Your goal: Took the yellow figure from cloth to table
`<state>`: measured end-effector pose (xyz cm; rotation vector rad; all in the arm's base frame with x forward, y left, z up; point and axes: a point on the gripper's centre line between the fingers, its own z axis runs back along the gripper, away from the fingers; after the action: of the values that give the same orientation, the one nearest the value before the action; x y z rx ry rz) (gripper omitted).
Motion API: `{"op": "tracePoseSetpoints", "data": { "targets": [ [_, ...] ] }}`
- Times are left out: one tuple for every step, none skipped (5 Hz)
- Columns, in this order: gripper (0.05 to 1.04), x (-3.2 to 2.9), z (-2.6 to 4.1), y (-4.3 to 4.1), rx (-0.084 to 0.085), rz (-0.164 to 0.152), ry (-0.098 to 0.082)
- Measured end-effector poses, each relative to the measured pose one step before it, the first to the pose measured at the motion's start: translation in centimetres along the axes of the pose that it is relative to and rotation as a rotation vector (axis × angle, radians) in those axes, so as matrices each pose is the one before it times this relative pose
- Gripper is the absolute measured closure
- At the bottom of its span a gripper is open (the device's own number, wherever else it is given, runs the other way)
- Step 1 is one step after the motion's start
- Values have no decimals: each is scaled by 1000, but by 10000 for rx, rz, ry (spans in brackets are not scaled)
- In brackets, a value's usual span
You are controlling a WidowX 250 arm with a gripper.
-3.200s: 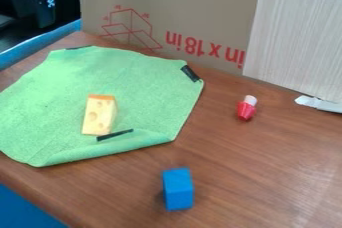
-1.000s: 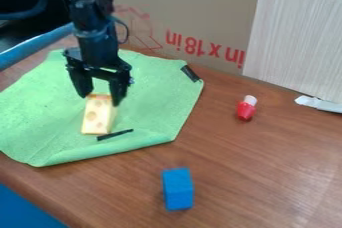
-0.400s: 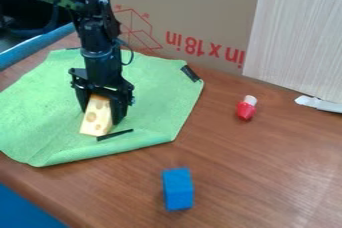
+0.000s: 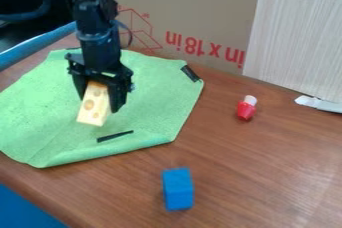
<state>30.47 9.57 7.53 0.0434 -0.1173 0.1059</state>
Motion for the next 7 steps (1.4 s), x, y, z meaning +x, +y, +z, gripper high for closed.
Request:
{"op": "tracePoseSetpoints", "data": {
  "targets": [
    [285,-8,1285,-1663,56,-174,-66],
    [285,447,980,-2964,-5,-448,-311],
    [285,399,-145,-3306,-144,-267,-170],
    [285,435,-1547,-2744,-14,-189,264],
    [285,1444,-1301,-3065,73,-77,162],
    [224,1239,-1197,-2551,-4,-44,44],
    [72,560,-615,-372,-7,270,270]
  ]
}}
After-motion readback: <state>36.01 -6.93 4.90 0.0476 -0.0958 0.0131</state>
